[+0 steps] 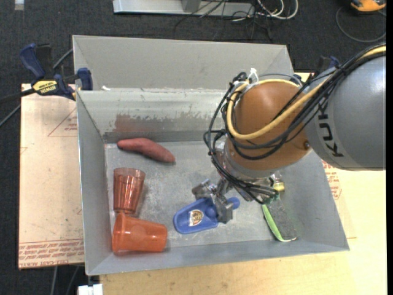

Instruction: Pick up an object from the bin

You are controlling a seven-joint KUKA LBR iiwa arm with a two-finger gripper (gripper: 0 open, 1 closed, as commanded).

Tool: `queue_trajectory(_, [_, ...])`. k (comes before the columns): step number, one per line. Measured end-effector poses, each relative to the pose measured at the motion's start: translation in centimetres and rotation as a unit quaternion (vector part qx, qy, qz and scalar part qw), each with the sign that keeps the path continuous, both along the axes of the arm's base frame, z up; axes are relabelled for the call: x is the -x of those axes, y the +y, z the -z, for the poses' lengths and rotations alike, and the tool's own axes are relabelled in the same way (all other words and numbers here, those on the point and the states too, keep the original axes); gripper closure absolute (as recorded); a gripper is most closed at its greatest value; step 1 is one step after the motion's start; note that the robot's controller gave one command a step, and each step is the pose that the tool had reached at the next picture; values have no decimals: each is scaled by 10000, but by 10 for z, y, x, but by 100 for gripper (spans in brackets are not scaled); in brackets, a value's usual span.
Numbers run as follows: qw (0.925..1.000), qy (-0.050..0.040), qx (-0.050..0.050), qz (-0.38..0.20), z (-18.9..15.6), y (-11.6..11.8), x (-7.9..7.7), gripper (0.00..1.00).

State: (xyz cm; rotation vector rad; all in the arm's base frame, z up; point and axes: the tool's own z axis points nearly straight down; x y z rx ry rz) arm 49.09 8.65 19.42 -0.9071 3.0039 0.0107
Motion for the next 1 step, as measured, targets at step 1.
queue_trajectory(1, [9998,10,-5,184,-87,-7,4,100])
